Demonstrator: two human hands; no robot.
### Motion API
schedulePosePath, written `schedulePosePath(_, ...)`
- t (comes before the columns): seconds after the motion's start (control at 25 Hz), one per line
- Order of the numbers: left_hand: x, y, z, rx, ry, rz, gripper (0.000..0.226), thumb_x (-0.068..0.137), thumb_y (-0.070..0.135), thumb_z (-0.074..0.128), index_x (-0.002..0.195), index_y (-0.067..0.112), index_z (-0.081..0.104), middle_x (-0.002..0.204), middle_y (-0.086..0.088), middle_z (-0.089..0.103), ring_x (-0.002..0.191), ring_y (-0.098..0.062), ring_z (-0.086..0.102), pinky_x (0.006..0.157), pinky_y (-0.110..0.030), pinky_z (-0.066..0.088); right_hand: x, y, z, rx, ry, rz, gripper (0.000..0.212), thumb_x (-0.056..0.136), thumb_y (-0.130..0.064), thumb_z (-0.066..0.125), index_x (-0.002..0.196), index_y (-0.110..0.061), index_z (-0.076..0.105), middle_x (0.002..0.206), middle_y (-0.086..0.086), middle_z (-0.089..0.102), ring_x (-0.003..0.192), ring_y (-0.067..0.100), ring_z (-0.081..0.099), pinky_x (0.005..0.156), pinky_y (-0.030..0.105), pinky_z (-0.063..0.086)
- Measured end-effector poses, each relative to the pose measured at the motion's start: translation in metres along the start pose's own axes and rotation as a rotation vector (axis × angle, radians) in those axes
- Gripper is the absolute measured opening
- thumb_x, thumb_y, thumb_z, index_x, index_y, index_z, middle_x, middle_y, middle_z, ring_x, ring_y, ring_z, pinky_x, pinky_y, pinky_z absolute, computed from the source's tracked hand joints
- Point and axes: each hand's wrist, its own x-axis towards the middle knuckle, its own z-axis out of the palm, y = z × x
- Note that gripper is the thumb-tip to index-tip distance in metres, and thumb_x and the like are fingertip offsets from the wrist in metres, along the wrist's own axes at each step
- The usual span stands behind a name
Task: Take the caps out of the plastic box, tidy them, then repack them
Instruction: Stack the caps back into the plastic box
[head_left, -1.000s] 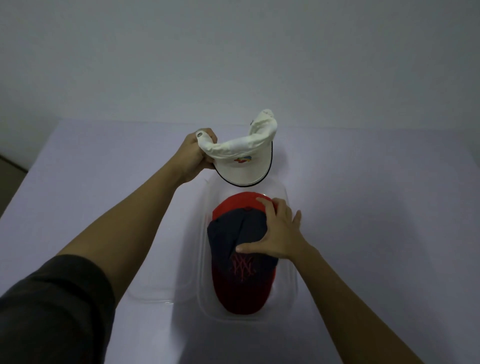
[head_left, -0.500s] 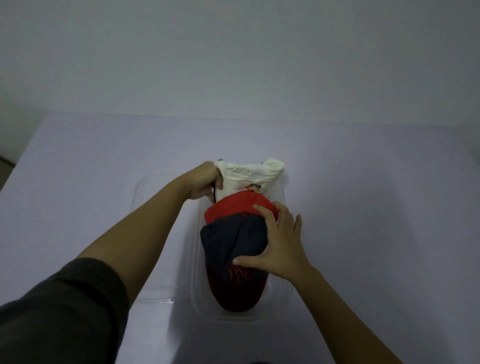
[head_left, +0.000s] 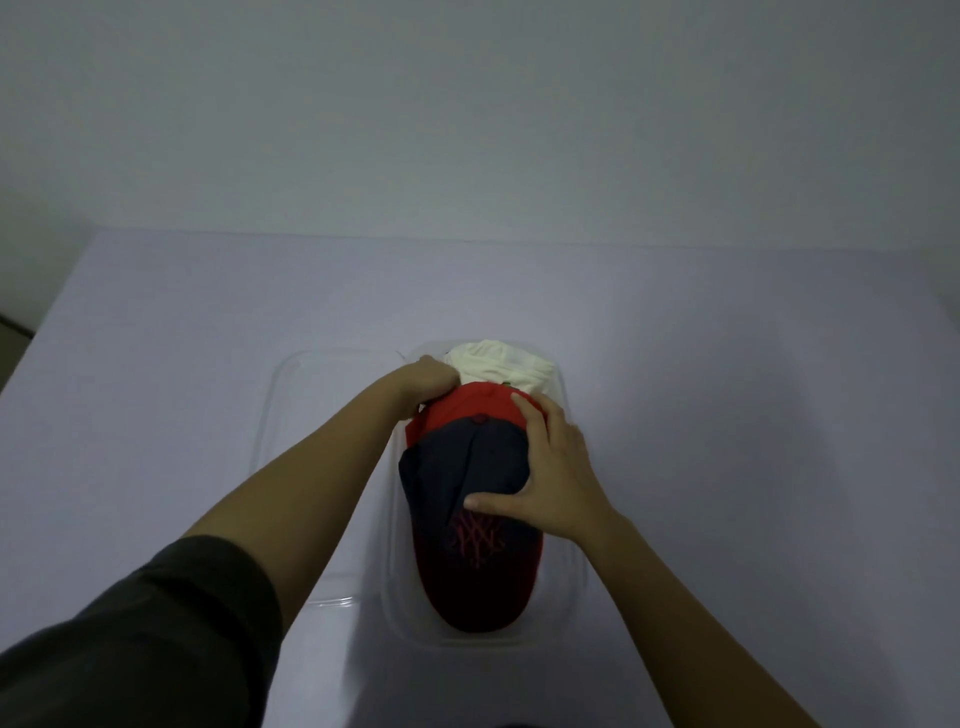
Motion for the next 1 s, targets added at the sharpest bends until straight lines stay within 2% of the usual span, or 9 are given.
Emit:
schedulePosePath(0.08, 0.003, -0.003, -0.003, 0.106, 0.077, 0.165, 0.011, 0.086, 0.008, 0.044, 0.096, 0.008, 0.049, 0.083, -0.005, 0.051, 0.072, -0.017, 0.049, 0.062, -0.027, 0.039, 0.001, 0.002, 0.004, 0.005, -0.019, 0.039, 0.128, 0.046, -0.085, 0.058, 0.146, -0.034, -0.004, 0.156, -0.005, -0.005, 0.143, 0.024, 0.010, 0.116, 0.054, 0.008)
schedulePosePath(0.16, 0.002, -0.007, -0.006, 0.314, 0.127, 0.351, 0.029, 0.085, 0.010, 0.046, 0.115, 0.008, 0.048, 0.098, -0.010, 0.056, 0.091, -0.025, 0.054, 0.073, -0.029, 0.039, 0.002, 0.003, 0.007, 0.007, -0.044, 0.066, 0.129, 0.047, -0.085, 0.059, 0.146, -0.034, -0.007, 0.156, -0.005, -0.009, 0.145, 0.022, 0.006, 0.114, 0.059, -0.003)
schedulePosePath(0.28, -0.002, -0.009, -0.010, 0.529, 0.185, 0.599, 0.036, 0.077, 0.020, 0.046, 0.108, 0.005, 0.054, 0.098, -0.016, 0.061, 0.093, -0.031, 0.056, 0.075, -0.029, 0.038, 0.004, 0.005, 0.007, -0.016, -0.033, 0.083, 0.126, 0.048, -0.085, 0.061, 0.145, -0.035, -0.003, 0.153, -0.004, 0.002, 0.143, 0.023, 0.010, 0.111, 0.062, -0.010)
schedulePosePath(0.36, -0.006, -0.008, -0.020, 0.514, 0.154, 0.569, 0.045, 0.076, 0.031, 0.047, 0.118, 0.014, 0.052, 0.098, -0.009, 0.062, 0.088, -0.025, 0.055, 0.077, -0.032, 0.043, 0.004, 0.006, 0.008, -0.030, -0.018, 0.098, 0.124, 0.048, -0.087, 0.059, 0.144, -0.036, -0.002, 0.151, -0.002, 0.007, 0.142, 0.023, 0.012, 0.110, 0.064, -0.010)
schedulePosePath(0.44, -0.008, -0.005, -0.027, 0.575, 0.124, 0.457, 0.035, 0.087, 0.029, 0.044, 0.119, 0.016, 0.050, 0.097, -0.012, 0.064, 0.081, -0.023, 0.053, 0.071, -0.032, 0.042, 0.003, 0.006, 0.010, -0.040, 0.007, 0.112, 0.123, 0.047, -0.089, 0.055, 0.143, -0.035, 0.001, 0.148, 0.000, 0.013, 0.141, 0.023, 0.016, 0.110, 0.065, -0.009)
schedulePosePath(0.56, -0.002, 0.003, -0.029, 0.716, 0.218, 0.299, 0.025, 0.094, 0.015, 0.037, 0.102, 0.000, 0.055, 0.104, -0.018, 0.063, 0.082, -0.023, 0.047, 0.072, -0.033, 0.040, 0.002, 0.008, 0.015, -0.052, 0.063, 0.118, 0.123, 0.046, -0.091, 0.050, 0.144, -0.031, 0.007, 0.144, 0.001, 0.018, 0.139, 0.023, 0.021, 0.110, 0.066, -0.007)
schedulePosePath(0.64, 0.001, 0.005, -0.022, 0.730, 0.248, 0.281, 0.019, 0.093, 0.010, 0.037, 0.093, 0.001, 0.053, 0.106, -0.020, 0.063, 0.082, -0.024, 0.047, 0.070, -0.032, 0.039, 0.003, 0.009, 0.016, -0.065, 0.076, 0.116, 0.122, 0.046, -0.091, 0.048, 0.144, -0.030, 0.007, 0.144, 0.001, 0.018, 0.139, 0.022, 0.020, 0.110, 0.066, -0.008)
schedulePosePath(0.8, -0.005, 0.003, -0.018, 0.568, 0.092, 0.339, 0.036, 0.094, 0.021, 0.040, 0.130, 0.014, 0.041, 0.102, -0.016, 0.058, 0.084, -0.024, 0.051, 0.072, -0.031, 0.039, 0.003, 0.010, 0.017, -0.086, 0.104, 0.109, 0.120, 0.048, -0.090, 0.047, 0.145, -0.029, 0.009, 0.147, 0.001, 0.017, 0.140, 0.022, 0.020, 0.110, 0.065, -0.009)
schedulePosePath(1.0, -0.008, -0.001, -0.012, 0.577, 0.080, 0.229, 0.035, 0.098, 0.016, 0.032, 0.129, 0.001, 0.035, 0.121, -0.024, 0.054, 0.088, -0.026, 0.048, 0.074, -0.032, 0.036, 0.004, 0.009, 0.022, -0.168, 0.089, 0.109, 0.121, 0.051, -0.093, 0.037, 0.148, -0.028, 0.004, 0.157, 0.000, 0.007, 0.144, 0.019, 0.011, 0.107, 0.066, -0.011)
